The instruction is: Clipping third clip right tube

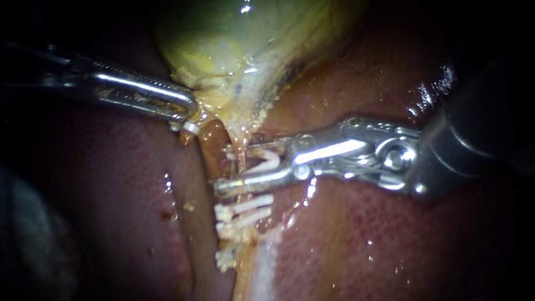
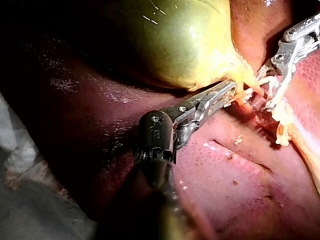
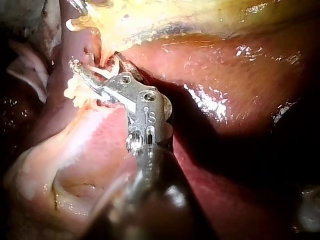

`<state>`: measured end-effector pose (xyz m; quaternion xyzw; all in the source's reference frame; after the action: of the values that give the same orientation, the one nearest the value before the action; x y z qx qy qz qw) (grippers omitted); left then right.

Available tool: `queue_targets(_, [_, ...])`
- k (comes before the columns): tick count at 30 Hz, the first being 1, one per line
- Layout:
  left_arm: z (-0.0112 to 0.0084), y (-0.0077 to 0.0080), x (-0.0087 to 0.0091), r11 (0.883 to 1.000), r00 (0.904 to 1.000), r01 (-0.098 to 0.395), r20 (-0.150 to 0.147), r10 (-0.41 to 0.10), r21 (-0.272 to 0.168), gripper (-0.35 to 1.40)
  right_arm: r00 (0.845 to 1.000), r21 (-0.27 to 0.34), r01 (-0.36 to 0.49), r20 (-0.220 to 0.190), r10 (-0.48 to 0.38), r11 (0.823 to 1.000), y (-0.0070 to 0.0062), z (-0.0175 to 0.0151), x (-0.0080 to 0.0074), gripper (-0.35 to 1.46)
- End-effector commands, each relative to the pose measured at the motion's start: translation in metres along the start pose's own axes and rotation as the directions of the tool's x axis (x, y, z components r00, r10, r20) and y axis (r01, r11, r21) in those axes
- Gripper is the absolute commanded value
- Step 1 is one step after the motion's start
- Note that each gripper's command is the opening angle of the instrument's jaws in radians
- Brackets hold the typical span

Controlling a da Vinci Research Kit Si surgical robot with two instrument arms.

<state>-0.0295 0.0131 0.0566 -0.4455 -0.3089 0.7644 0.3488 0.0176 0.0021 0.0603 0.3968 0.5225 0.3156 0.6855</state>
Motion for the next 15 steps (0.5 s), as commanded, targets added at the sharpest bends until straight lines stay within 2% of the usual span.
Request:
queue_targets(1, [0.0000,0.0000,0.0000,1.000,1.0000,0.000,0.000,0.000,0.000,-0.35,1.000,0.003,-0.005,-0.007,0.005,1.000,0.0000,0.0002,0.0001,0.45])
queue_targets(8, [0.0000,0.0000,0.0000,1.000,1.0000,0.000,0.000,0.000,0.000,-0.35,0.999,0.030,-0.013,-0.046,0.014,0.999,0.0000,0.0007,0.0005,0.45])
queue_targets(15, [0.0000,0.0000,0.0000,1.000,1.0000,0.000,0.000,0.000,0.000,-0.35,0.995,0.075,-0.022,-0.098,0.029,0.997,-0.0015,0.0004,0.0020,0.45])
